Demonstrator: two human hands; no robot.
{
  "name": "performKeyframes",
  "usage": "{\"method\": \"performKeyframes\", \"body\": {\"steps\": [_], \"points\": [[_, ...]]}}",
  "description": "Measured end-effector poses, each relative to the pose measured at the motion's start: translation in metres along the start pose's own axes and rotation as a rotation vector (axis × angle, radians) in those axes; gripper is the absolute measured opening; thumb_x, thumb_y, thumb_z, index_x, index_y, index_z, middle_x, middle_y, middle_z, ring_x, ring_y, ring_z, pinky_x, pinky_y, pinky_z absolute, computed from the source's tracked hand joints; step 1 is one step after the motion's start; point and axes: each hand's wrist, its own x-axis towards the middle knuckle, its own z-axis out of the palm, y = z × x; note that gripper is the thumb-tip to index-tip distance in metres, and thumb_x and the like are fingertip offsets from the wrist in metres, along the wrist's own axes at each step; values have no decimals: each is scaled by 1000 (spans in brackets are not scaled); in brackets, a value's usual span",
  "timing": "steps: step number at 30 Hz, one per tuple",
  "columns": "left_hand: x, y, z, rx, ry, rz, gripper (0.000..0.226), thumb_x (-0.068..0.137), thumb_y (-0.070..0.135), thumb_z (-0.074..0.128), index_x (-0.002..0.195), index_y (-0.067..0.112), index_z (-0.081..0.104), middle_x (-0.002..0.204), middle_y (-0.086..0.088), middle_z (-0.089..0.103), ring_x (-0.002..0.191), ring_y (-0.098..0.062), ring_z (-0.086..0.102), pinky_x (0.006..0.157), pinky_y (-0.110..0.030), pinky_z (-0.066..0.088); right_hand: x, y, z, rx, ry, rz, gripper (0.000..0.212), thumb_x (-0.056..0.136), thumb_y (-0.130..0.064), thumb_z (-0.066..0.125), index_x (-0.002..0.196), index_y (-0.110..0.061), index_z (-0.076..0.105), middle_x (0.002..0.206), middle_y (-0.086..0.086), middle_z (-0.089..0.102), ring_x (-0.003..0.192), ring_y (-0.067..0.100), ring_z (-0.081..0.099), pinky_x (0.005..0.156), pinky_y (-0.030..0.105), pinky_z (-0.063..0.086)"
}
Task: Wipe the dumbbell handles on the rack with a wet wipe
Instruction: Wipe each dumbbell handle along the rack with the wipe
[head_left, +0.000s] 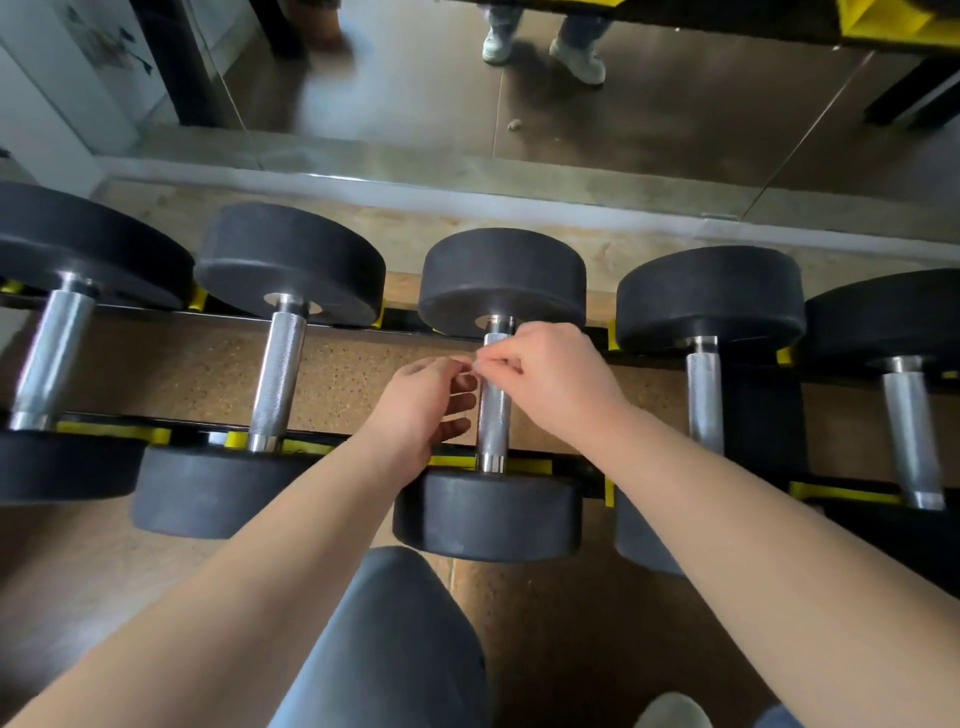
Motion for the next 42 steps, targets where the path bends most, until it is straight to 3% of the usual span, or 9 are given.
{"method": "performKeyframes", "body": {"steps": [3, 5, 14, 18, 22, 25, 33, 38, 42], "points": [[-7, 8, -16, 42, 23, 6, 15, 102, 22, 56, 110, 20, 69, 99, -3, 70, 88, -17, 66, 67, -31, 51, 2, -18, 0, -103, -217, 16, 32, 97, -30, 65, 66, -24, 68, 65, -9, 57, 69, 16, 63, 70, 34, 56], [-9, 19, -34, 84, 22, 35, 16, 102, 25, 59, 115, 22, 68, 101, -1, 72, 92, -17, 69, 68, -33, 53, 4, -36, 3, -73, -341, -4, 24, 95, -30, 68, 75, -20, 74, 66, -7, 59, 69, 13, 64, 67, 31, 54], [2, 59, -146, 288, 18, 280, 15, 103, 25, 57, 104, 23, 72, 94, -2, 77, 80, -17, 73, 70, -34, 58, 58, -105, 49, 415, -109, 111, 16, 95, -35, 71, 108, -29, 80, 95, -20, 71, 88, -8, 60, 74, 9, 41], [13, 52, -179, 214, 414, 508, 18, 100, 27, 56, 92, 30, 71, 83, 6, 73, 79, -14, 70, 68, -34, 56, 78, -137, 69, 452, 1, 60, 19, 95, -35, 71, 110, -26, 78, 96, -20, 71, 90, -6, 63, 76, 7, 43], [26, 48, -188, 222, 287, 205, 18, 102, 26, 56, 107, 24, 72, 97, 1, 75, 88, -14, 72, 75, -34, 56, 89, -142, 91, 269, 89, -4, 24, 98, -34, 68, 119, -25, 75, 106, -9, 72, 95, 7, 66, 84, 25, 55], [29, 46, -183, 393, 195, 206, 25, 102, 20, 51, 100, 27, 75, 90, 4, 76, 83, -11, 73, 68, -30, 58, 92, -137, 101, 162, 123, -53, 24, 98, -35, 68, 119, -27, 76, 102, -7, 70, 89, 13, 66, 78, 35, 58], [23, 53, -180, 592, 272, 236, 29, 101, 29, 50, 112, 27, 77, 103, 9, 75, 98, -13, 69, 88, -39, 59, 95, -136, 99, 164, 135, -65, 23, 95, -38, 71, 113, -28, 80, 93, -8, 72, 79, 13, 67, 66, 36, 59], [29, 49, -178, 636, 319, 274, 28, 105, 35, 47, 98, 26, 73, 89, 6, 73, 85, -10, 68, 72, -26, 53, 99, -136, 95, 126, 95, -88, 20, 97, -38, 68, 113, -31, 79, 98, -6, 73, 85, 13, 67, 71, 32, 59], [26, 47, -181, 607, 342, 258, 40, 105, 42, 43, 102, 20, 76, 91, 0, 76, 85, -18, 74, 79, -40, 62, 95, -137, 96, 139, 97, -63, 17, 98, -36, 68, 109, -29, 79, 101, -6, 74, 87, 11, 67, 67, 20, 48]]}}
